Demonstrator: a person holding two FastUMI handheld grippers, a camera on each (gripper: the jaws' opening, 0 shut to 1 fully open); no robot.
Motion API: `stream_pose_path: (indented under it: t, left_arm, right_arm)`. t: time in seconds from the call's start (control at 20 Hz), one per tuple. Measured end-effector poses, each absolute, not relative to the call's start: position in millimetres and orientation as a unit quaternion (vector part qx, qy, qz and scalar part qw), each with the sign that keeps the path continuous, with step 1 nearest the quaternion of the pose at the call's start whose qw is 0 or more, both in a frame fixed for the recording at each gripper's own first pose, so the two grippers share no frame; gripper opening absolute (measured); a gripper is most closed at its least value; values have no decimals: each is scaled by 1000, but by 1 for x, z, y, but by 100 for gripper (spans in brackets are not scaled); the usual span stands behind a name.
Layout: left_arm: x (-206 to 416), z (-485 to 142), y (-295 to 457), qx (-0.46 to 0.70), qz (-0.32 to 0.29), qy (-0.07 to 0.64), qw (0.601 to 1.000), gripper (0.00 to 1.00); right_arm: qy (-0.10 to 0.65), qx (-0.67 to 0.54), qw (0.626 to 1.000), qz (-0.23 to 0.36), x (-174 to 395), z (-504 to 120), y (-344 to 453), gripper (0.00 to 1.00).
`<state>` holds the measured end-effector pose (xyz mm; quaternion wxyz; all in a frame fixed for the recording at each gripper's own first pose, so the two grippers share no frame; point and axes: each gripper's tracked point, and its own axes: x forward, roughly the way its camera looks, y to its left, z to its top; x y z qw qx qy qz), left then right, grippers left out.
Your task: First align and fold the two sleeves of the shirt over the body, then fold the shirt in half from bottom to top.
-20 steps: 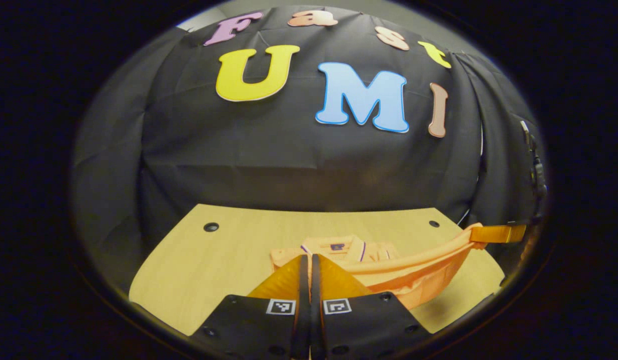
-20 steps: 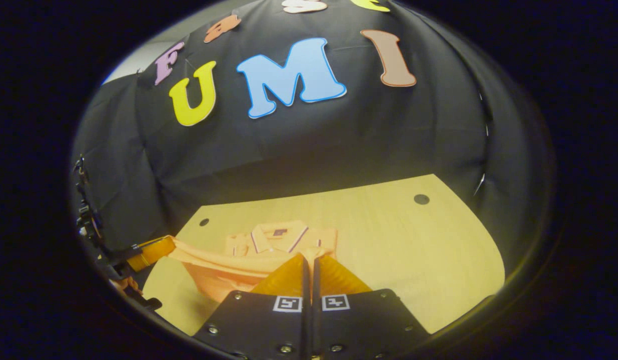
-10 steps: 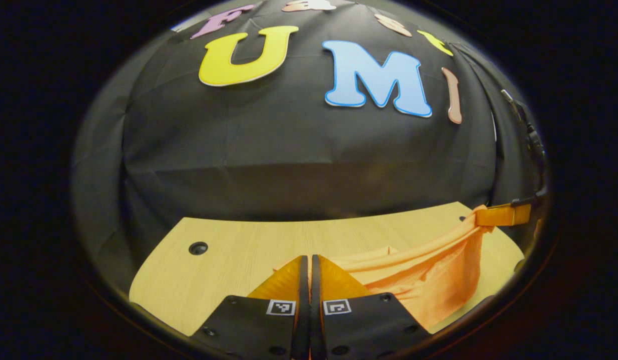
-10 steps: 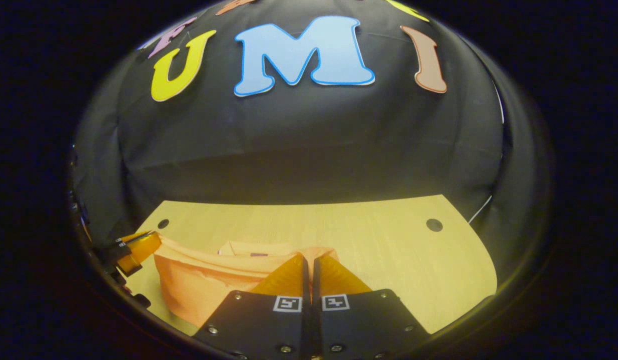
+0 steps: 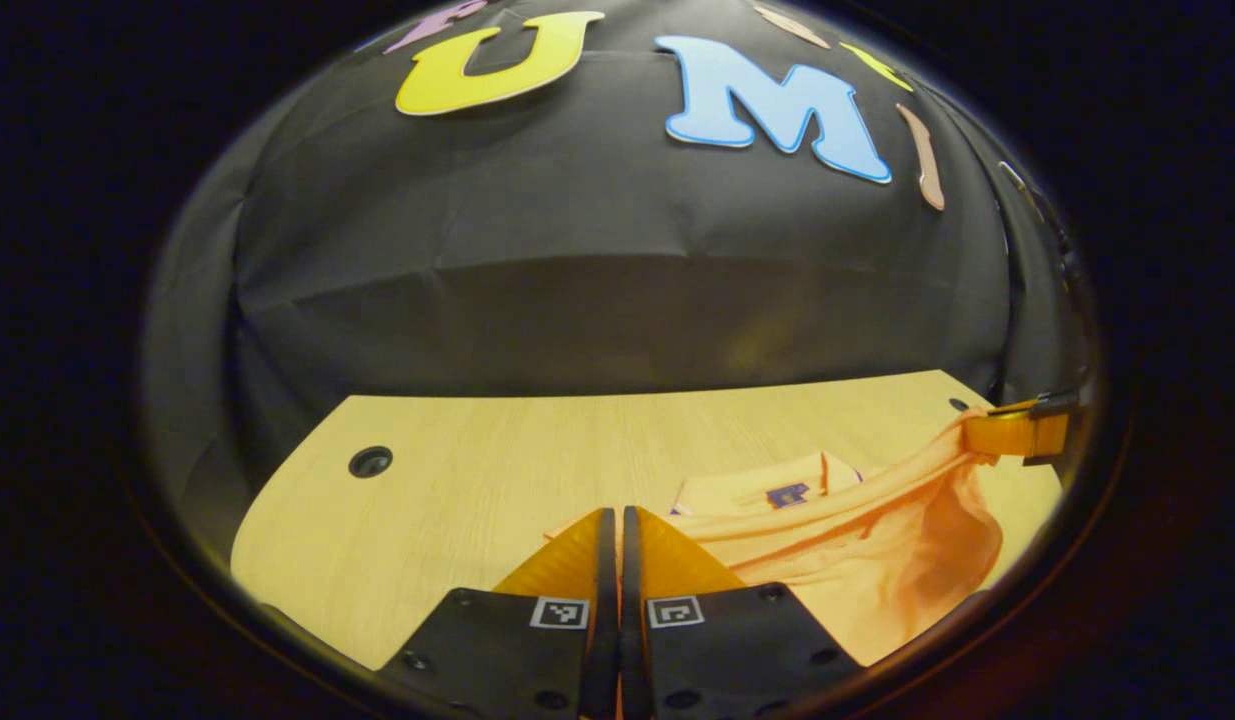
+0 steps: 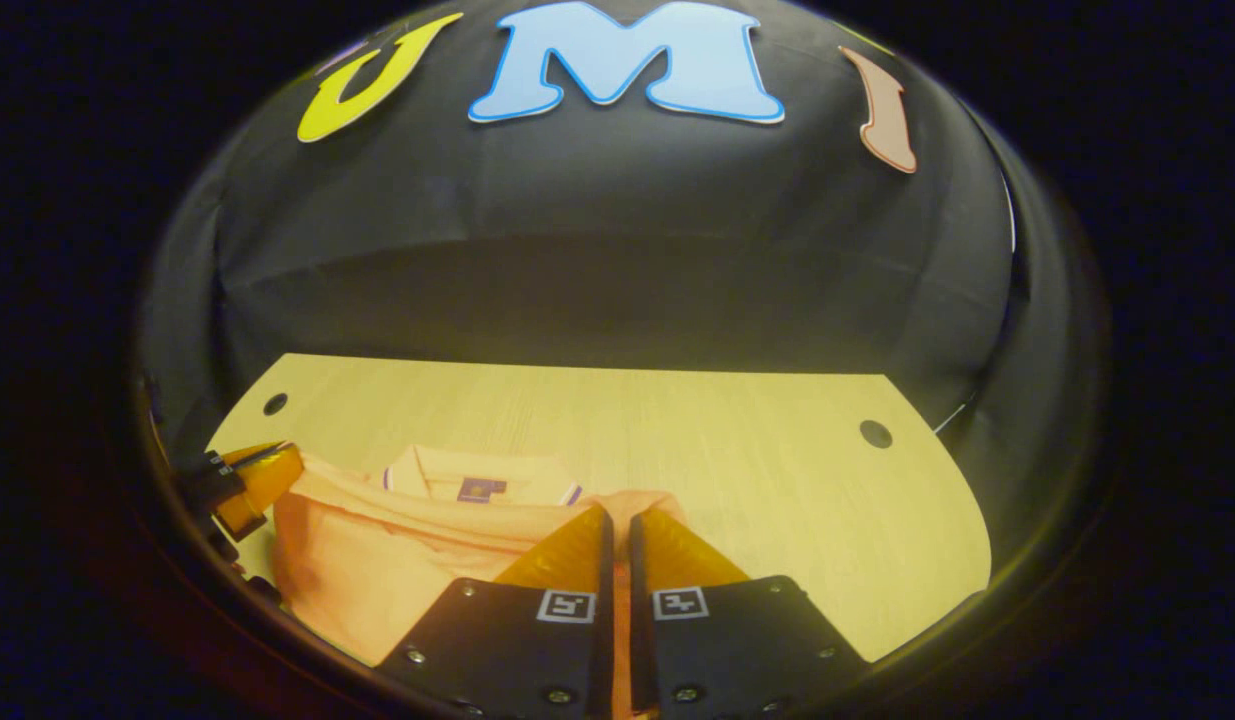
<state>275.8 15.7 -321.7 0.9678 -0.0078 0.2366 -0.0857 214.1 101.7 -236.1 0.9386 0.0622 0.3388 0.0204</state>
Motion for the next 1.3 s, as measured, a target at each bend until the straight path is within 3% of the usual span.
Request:
stream_pose_path:
  t: [0.2,0.3,0.45,0.55,0.6,0.65,0.8,0.85,1.3]
  left_arm:
    - [266,-321,16,-8,-87,251,964,15]
    - [263,-315,20,-3,-82,245,966,31]
    - [256,-299,20,-6,-75,234,969,56]
    - [247,-286,17,-6,-70,227,971,75]
    - [243,-280,17,-5,-67,223,973,79]
    - [240,-273,15,-5,-66,218,974,87]
    - [225,-247,11,0,-60,197,978,93]
    - [218,-236,10,3,-57,189,980,96]
    - [143,-140,-18,1,-42,114,993,96]
  right_arm:
    - [347,45,936,25,203,-241,107,10]
    - [343,43,938,29,200,-238,108,15]
    - [335,40,941,32,196,-229,103,30]
    - [325,42,944,35,192,-216,95,46]
    - [320,43,946,35,190,-212,92,53]
    - [315,44,947,35,188,-207,87,53]
    - [301,47,952,34,176,-192,75,83]
    - [293,48,955,31,171,-184,67,83]
    - [216,57,975,13,100,-107,14,83]
